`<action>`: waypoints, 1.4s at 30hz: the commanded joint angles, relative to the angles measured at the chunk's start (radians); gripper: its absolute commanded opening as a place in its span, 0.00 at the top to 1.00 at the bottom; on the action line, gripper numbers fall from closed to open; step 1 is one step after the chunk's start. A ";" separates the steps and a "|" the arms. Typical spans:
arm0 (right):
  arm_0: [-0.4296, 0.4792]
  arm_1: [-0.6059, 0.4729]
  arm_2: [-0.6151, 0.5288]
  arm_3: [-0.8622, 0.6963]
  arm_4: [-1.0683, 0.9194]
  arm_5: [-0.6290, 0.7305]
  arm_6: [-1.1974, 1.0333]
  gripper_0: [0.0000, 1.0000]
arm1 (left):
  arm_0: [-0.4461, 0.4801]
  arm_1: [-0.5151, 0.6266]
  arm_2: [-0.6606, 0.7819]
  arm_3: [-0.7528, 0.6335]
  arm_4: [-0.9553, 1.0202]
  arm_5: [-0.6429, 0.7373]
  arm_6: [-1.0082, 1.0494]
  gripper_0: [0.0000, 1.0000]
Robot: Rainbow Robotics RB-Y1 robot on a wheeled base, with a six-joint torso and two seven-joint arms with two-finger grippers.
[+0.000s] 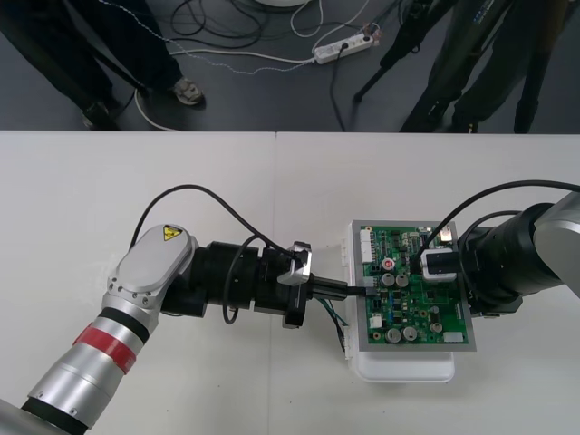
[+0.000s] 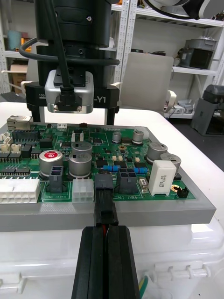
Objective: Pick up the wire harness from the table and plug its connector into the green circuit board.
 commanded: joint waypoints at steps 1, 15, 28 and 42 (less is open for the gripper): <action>-0.001 0.004 0.006 -0.034 -0.013 0.001 -0.051 0.00 | -0.073 -0.092 -0.059 -0.062 0.029 0.054 0.034 1.00; -0.001 0.004 0.006 -0.034 -0.015 0.001 -0.048 0.00 | -0.072 -0.017 -0.135 -0.102 0.101 0.080 0.064 1.00; -0.003 0.004 0.008 -0.034 -0.018 0.001 -0.046 0.00 | -0.052 0.071 -0.135 -0.107 0.133 0.069 0.053 1.00; -0.003 0.004 0.006 -0.034 -0.022 0.001 -0.045 0.00 | -0.001 0.163 -0.084 -0.167 0.162 0.054 0.057 1.00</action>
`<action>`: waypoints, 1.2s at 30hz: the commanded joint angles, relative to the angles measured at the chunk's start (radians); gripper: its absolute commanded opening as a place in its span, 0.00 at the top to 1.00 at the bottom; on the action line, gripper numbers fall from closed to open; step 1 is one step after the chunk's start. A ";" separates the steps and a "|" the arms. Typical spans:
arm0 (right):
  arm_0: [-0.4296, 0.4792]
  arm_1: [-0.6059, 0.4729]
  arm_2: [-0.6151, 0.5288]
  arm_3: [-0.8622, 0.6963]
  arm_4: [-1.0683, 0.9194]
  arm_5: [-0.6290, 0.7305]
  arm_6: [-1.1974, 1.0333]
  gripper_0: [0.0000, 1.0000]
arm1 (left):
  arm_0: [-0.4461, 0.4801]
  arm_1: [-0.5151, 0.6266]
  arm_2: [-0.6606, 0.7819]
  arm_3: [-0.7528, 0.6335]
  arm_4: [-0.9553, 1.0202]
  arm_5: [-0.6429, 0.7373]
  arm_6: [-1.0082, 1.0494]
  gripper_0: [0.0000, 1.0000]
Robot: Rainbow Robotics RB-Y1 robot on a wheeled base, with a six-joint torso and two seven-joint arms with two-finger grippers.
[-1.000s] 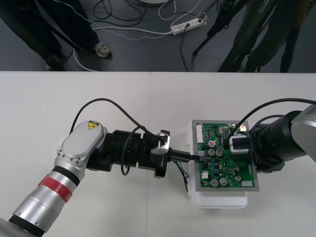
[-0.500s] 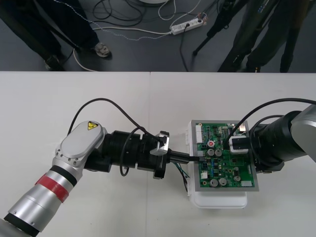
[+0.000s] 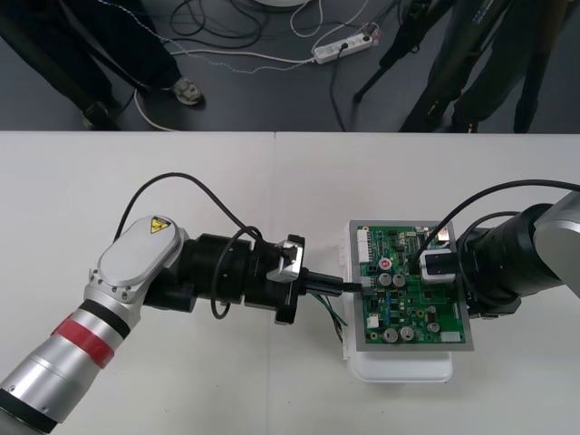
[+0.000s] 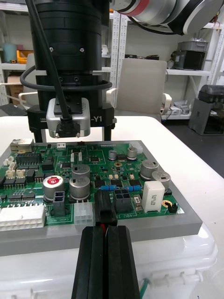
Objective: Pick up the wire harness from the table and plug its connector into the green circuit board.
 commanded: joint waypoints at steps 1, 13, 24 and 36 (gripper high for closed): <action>-0.002 0.004 0.006 -0.033 -0.012 0.001 -0.045 0.00 | 0.010 0.045 0.020 -0.062 0.024 0.000 0.057 1.00; -0.003 0.005 0.006 -0.033 -0.012 0.001 -0.045 0.00 | 0.078 0.093 0.135 -0.094 0.024 -0.109 0.068 1.00; -0.003 0.007 0.006 -0.033 -0.012 0.001 -0.043 0.00 | 0.118 0.090 0.225 -0.094 -0.059 -0.170 0.074 1.00; -0.003 0.005 0.006 -0.033 -0.014 0.001 -0.043 0.00 | 0.119 0.015 0.228 -0.094 -0.114 -0.178 0.097 1.00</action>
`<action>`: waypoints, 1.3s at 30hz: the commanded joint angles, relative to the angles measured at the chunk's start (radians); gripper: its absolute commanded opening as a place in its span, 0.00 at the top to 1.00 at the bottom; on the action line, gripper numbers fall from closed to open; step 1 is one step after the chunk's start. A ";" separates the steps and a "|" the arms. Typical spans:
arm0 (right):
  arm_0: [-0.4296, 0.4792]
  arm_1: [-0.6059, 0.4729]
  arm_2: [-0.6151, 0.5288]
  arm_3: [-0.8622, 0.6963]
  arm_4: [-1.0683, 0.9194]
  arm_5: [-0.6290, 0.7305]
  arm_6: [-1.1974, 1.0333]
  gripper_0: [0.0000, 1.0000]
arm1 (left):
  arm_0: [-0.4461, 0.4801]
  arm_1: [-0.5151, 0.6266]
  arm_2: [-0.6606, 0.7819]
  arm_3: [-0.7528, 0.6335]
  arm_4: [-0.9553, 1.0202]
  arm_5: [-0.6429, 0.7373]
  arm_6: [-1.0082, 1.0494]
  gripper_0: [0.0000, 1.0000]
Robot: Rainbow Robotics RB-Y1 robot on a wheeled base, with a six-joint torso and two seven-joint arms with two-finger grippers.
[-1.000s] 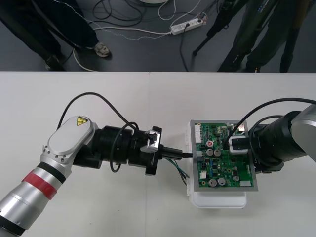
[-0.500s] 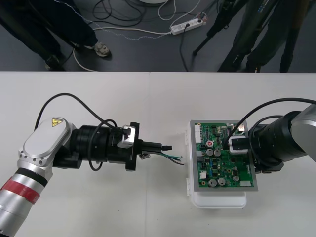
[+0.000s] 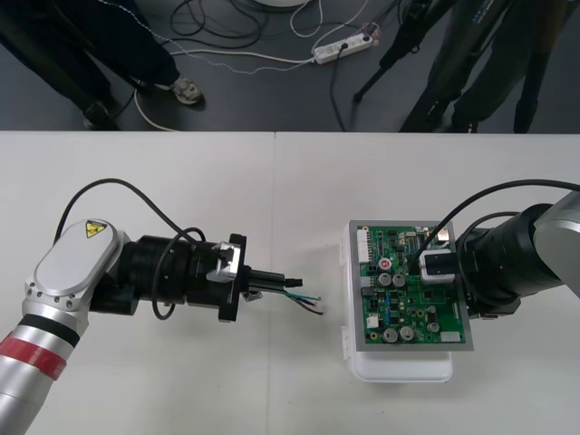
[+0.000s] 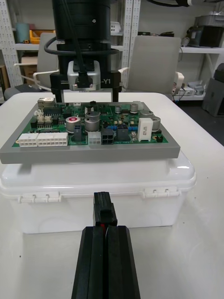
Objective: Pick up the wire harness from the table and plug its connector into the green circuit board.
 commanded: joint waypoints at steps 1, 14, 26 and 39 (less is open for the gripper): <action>-0.003 0.005 0.006 -0.033 -0.010 0.001 -0.043 0.00 | 0.014 -0.054 0.026 -0.039 -0.024 -0.052 0.099 1.00; -0.003 0.005 0.008 -0.033 -0.011 0.001 -0.043 0.00 | -0.004 -0.134 0.025 -0.039 -0.101 -0.032 0.139 1.00; -0.002 0.005 0.006 -0.033 -0.011 0.001 -0.041 0.00 | -0.024 -0.172 -0.014 -0.039 -0.112 0.012 0.179 1.00; -0.003 0.005 0.008 -0.033 -0.013 0.001 -0.041 0.00 | -0.044 -0.191 -0.035 -0.039 -0.144 0.041 0.210 1.00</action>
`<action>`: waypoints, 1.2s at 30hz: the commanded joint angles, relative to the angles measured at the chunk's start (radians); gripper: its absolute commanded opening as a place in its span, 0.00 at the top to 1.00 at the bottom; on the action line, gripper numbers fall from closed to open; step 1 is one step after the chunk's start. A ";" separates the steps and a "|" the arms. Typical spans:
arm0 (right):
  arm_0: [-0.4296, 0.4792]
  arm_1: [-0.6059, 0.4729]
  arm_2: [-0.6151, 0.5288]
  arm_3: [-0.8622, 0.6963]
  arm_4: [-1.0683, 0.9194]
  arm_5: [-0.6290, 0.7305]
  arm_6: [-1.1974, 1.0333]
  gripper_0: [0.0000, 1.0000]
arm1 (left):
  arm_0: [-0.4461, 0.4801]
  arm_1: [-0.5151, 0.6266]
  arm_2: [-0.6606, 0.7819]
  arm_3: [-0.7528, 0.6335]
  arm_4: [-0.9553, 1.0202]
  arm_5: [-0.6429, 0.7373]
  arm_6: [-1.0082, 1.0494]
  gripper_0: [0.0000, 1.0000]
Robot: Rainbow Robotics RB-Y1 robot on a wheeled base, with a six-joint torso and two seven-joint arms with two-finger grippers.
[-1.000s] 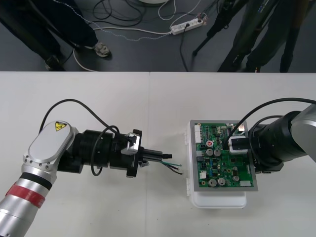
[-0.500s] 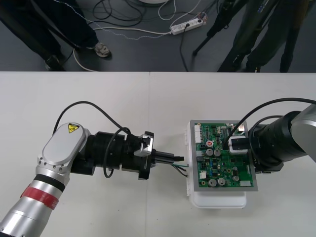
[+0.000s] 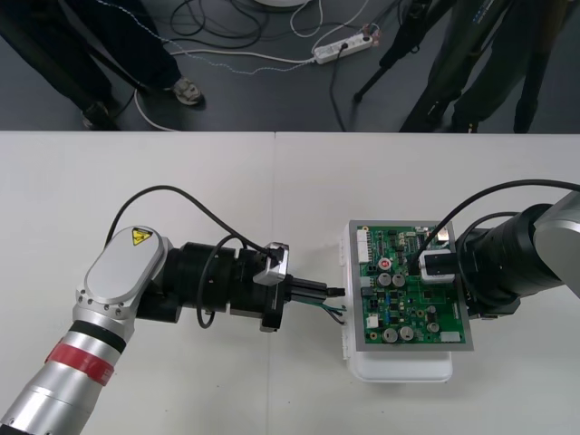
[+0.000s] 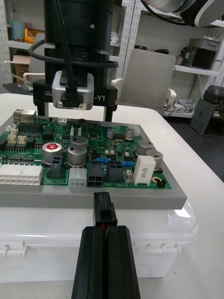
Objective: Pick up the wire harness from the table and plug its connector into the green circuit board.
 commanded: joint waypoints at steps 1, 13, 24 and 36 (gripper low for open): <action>-0.003 0.005 0.008 -0.033 -0.011 0.001 -0.043 0.00 | -0.045 -0.046 -0.025 -0.038 -0.034 0.033 0.079 1.00; -0.003 0.008 0.006 -0.033 -0.011 0.001 -0.041 0.00 | -0.064 -0.075 -0.026 -0.038 -0.074 0.040 0.103 1.00; -0.003 0.011 0.006 -0.033 -0.011 0.001 -0.041 0.00 | -0.065 -0.095 -0.025 -0.038 -0.109 0.041 0.123 1.00; -0.003 0.011 0.006 -0.033 -0.011 0.001 -0.041 0.00 | -0.065 -0.098 -0.025 -0.037 -0.130 0.041 0.126 1.00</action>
